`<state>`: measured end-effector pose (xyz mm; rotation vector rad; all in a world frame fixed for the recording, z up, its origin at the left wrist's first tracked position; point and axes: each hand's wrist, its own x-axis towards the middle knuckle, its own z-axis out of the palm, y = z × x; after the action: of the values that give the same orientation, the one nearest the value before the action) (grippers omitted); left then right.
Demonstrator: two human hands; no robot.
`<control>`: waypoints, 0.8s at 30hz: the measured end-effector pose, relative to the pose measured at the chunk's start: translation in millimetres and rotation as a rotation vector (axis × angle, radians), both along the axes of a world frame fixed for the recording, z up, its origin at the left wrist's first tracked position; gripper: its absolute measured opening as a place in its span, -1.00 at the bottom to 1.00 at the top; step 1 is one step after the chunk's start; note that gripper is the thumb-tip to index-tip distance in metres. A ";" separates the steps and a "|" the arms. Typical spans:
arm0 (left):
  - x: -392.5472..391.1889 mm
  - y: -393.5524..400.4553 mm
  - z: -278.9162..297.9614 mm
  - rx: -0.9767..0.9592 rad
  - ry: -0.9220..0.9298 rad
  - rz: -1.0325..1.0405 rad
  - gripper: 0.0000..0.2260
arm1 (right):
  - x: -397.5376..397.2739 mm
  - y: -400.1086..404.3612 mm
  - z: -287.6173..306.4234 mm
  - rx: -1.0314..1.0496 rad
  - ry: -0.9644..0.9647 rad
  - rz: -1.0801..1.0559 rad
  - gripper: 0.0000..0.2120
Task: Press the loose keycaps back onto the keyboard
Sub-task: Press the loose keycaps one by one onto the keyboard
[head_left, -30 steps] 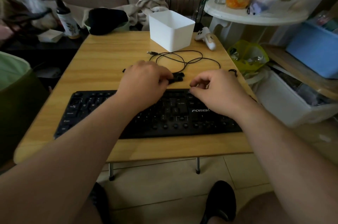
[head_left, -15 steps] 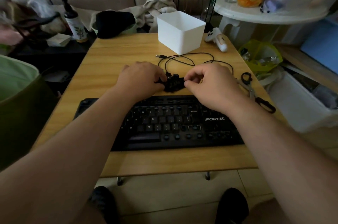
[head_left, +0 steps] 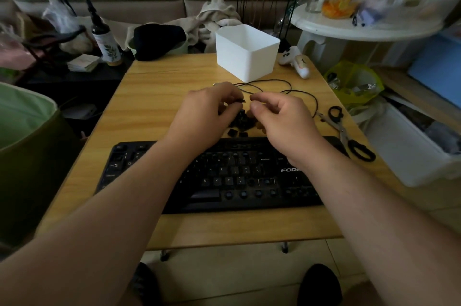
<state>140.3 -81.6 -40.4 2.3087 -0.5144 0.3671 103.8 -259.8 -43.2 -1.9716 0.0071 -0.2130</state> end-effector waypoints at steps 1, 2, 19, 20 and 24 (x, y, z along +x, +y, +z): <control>-3.7 -2.4 0.5 -0.056 0.022 -0.010 -0.88 | 0.6 0.5 0.1 0.061 -0.004 0.000 -0.78; -7.4 -4.7 0.6 -0.102 0.040 -0.018 -0.88 | 1.0 0.7 0.5 0.101 -0.016 0.005 -0.81; -33.0 -11.0 8.2 -0.521 0.358 -0.170 -0.60 | -12.0 -9.6 4.4 0.179 -0.111 0.053 -0.66; -34.6 -11.2 9.6 -0.556 0.383 -0.187 -0.62 | -12.8 -10.1 5.0 0.185 -0.107 0.057 -0.65; -39.2 -10.9 11.9 -0.657 0.449 -0.225 -0.69 | -16.8 -12.2 7.6 0.163 -0.114 0.067 -0.67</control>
<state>101.1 -92.6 -28.5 1.6049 -0.3501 -0.0926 87.0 -272.0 -35.6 -1.7919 -0.1126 -0.2722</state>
